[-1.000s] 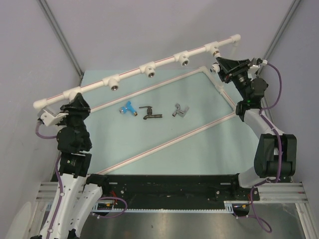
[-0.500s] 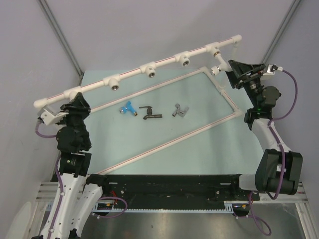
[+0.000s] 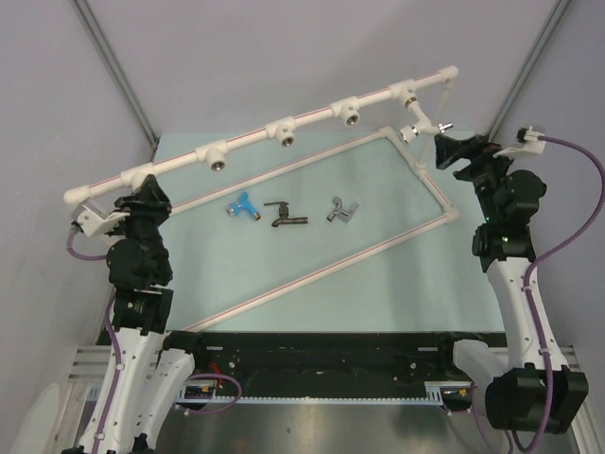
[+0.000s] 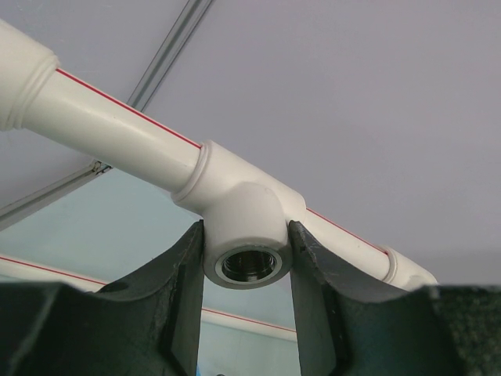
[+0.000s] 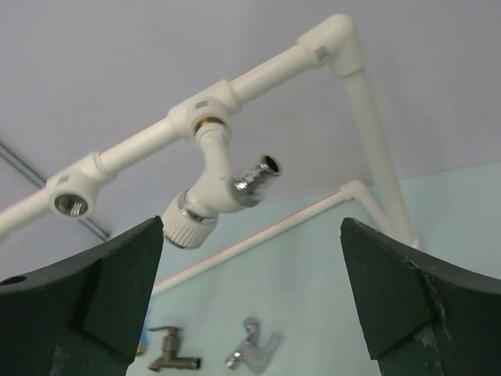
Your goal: Install the water faucets
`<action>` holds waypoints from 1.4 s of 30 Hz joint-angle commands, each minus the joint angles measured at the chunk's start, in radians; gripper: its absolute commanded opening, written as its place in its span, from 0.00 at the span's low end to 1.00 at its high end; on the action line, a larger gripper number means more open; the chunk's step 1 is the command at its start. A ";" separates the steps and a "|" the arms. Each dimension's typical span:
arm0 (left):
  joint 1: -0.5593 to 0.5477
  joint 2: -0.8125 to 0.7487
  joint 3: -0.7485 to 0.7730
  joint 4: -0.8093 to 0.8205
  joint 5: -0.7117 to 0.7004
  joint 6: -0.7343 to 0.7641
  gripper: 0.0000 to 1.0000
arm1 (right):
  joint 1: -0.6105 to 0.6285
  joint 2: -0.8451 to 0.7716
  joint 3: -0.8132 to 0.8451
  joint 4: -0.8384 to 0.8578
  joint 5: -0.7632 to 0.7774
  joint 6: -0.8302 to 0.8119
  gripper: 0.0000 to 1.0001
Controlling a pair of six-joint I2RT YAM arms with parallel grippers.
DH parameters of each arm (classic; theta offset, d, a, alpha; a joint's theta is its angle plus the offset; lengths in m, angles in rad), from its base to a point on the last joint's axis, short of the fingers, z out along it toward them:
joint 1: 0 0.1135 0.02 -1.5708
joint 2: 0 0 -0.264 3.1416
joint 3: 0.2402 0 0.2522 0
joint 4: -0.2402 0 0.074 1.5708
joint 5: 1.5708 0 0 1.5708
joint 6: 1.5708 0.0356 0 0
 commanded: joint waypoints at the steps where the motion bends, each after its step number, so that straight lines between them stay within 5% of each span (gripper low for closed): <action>1: -0.001 0.011 -0.009 -0.072 0.076 0.023 0.00 | 0.228 -0.032 0.138 -0.192 0.270 -0.784 1.00; 3: -0.001 0.012 -0.010 -0.070 0.078 0.020 0.00 | 0.310 -0.024 0.167 -0.226 0.364 -1.062 1.00; 10: -0.003 0.003 -0.006 -0.073 0.069 0.029 0.00 | 0.465 0.045 0.181 -0.238 0.633 -1.487 1.00; 21: -0.001 -0.012 -0.013 -0.072 0.063 0.031 0.00 | 0.529 0.244 0.182 0.058 0.768 -1.773 0.99; 30: -0.001 -0.014 -0.015 -0.068 0.063 0.037 0.00 | 0.486 0.310 0.205 0.081 0.650 -1.644 0.82; 34: -0.001 -0.017 -0.015 -0.067 0.064 0.037 0.00 | 0.476 0.311 0.216 0.050 0.578 -1.497 0.46; 42: -0.001 -0.018 -0.018 -0.065 0.066 0.040 0.00 | 0.362 0.272 0.264 -0.005 0.241 -1.013 0.13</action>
